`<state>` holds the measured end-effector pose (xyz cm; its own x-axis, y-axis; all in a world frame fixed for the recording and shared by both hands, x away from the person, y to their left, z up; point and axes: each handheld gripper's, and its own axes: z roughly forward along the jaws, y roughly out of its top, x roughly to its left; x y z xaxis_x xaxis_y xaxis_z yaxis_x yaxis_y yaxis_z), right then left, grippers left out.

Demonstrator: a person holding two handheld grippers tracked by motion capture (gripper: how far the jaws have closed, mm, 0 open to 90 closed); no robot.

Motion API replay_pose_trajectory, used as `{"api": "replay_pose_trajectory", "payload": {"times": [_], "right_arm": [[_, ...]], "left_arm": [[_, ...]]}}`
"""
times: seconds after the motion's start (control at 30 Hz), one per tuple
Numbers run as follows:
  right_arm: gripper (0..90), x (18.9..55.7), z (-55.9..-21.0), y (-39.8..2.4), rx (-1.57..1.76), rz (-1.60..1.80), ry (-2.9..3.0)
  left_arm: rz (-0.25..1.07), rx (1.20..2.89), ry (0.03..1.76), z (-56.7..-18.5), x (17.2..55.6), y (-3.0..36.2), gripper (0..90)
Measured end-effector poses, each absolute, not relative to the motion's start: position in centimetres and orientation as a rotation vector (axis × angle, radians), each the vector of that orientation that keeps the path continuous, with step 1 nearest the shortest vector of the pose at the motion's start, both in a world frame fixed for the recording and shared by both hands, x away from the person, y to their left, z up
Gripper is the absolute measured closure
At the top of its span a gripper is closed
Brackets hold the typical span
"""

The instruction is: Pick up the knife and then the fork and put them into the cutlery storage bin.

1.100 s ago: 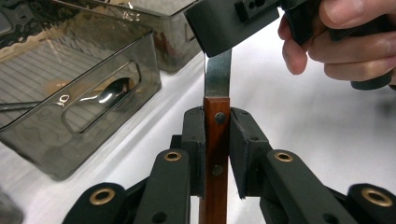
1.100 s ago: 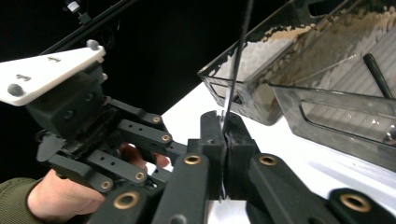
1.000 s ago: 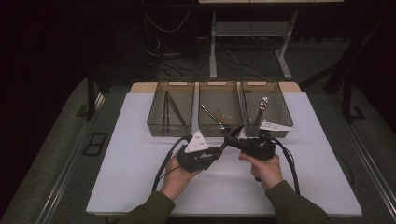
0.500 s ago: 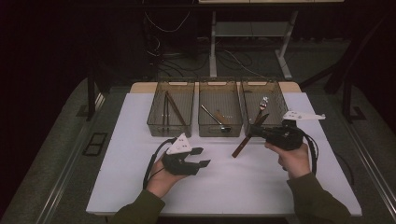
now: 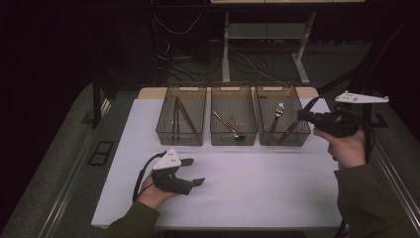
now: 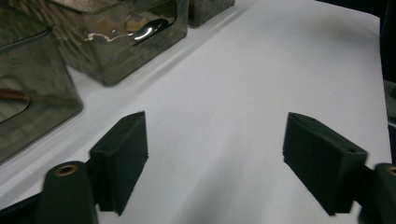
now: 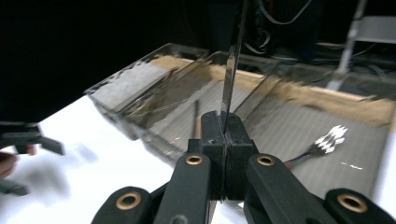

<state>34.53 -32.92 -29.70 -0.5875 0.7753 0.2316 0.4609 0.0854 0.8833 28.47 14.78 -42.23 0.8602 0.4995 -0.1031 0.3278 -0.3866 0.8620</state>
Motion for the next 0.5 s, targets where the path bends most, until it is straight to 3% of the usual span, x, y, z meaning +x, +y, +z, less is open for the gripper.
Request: {"api": "replay_pose_trajectory", "payload": {"times": [0.33, 0.5], "right_arm": [[89.5, 38.2, -27.4, -35.3, 1.275, 1.371, 2.02], [89.5, 40.2, -28.5, -35.7, 1.327, 1.246, 2.045]], "left_arm": [[0.183, 2.009, 0.628, -43.2, 28.2, 16.0, 0.0], [0.183, 2.01, 0.645, -43.4, 27.9, 16.4, 0.0]]}}
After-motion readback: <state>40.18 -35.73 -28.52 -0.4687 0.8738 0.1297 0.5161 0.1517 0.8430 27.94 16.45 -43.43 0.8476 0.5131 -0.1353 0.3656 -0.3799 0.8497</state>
